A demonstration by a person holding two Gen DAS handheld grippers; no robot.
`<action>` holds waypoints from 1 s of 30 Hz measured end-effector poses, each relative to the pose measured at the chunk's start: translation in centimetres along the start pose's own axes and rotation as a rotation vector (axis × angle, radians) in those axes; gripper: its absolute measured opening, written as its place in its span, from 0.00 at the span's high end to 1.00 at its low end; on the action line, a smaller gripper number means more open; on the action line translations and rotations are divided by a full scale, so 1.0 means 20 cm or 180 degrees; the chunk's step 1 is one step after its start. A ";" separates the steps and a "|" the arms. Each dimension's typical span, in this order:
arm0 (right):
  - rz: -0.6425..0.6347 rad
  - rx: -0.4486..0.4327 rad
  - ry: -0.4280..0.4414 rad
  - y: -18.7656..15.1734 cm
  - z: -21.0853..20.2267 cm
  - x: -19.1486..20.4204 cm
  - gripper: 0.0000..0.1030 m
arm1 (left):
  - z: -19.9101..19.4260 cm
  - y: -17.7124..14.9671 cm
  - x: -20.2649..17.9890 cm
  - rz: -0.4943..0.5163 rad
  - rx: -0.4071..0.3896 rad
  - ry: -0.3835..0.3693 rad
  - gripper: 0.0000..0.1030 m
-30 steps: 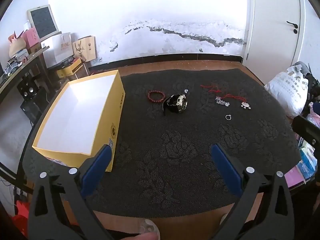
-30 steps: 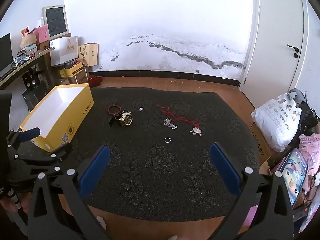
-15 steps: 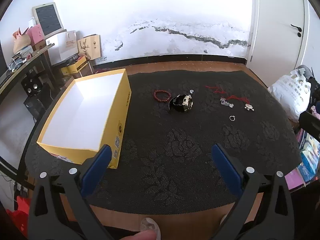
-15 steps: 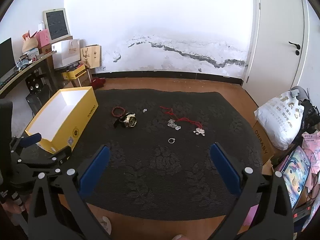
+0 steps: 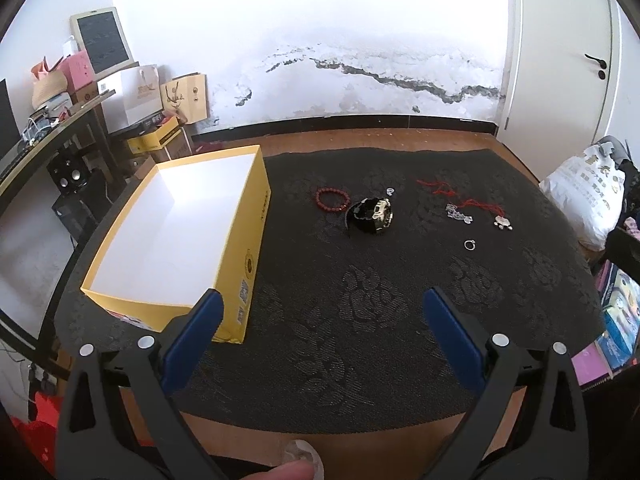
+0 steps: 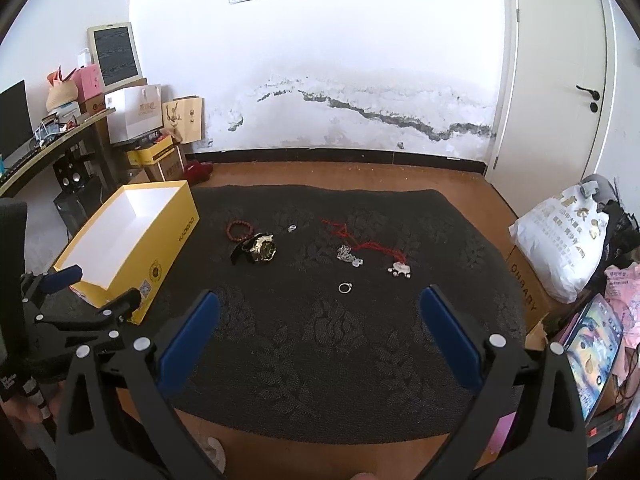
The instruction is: Organize jewelry
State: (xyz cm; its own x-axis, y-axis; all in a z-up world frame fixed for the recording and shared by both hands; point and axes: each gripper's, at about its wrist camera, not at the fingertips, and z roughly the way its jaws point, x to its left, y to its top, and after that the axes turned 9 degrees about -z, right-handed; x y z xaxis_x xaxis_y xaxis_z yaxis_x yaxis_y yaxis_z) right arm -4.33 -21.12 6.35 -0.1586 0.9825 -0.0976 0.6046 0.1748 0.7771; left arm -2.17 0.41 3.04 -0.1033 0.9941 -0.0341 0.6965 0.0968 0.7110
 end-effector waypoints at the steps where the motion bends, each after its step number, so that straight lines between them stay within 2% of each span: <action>1: -0.0001 -0.0003 0.0001 0.00 0.00 0.00 0.06 | 0.00 0.00 0.01 -0.0012 0.0009 0.0004 0.06; 8: 0.0030 -0.0205 -0.0054 0.02 -0.05 -0.01 0.06 | 0.01 0.02 0.04 -0.0080 0.0014 0.0036 0.06; 12: 0.0010 -0.0143 -0.0118 0.03 -0.03 -0.03 0.06 | 0.01 0.03 0.06 -0.0105 -0.0008 0.0048 0.06; 17: -0.0087 -0.0073 -0.0379 0.02 -0.01 -0.02 0.06 | 0.02 0.05 0.08 -0.0154 -0.0017 0.0083 0.06; 21: -0.0113 -0.0041 -0.0415 0.02 0.01 -0.02 0.06 | 0.03 0.05 0.07 -0.0147 -0.0014 0.0100 0.06; 30: -0.0052 -0.0022 -0.0283 0.01 0.02 -0.04 0.06 | 0.02 0.04 0.08 -0.0156 -0.0017 0.0055 0.06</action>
State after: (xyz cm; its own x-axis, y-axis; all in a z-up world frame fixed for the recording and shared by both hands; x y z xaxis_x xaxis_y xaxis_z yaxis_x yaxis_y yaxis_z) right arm -3.80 -21.81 6.46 -0.0983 0.9814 -0.1647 0.5971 0.1906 0.7792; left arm -1.52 2.20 3.38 -0.1494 0.9871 -0.0569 0.6866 0.1450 0.7124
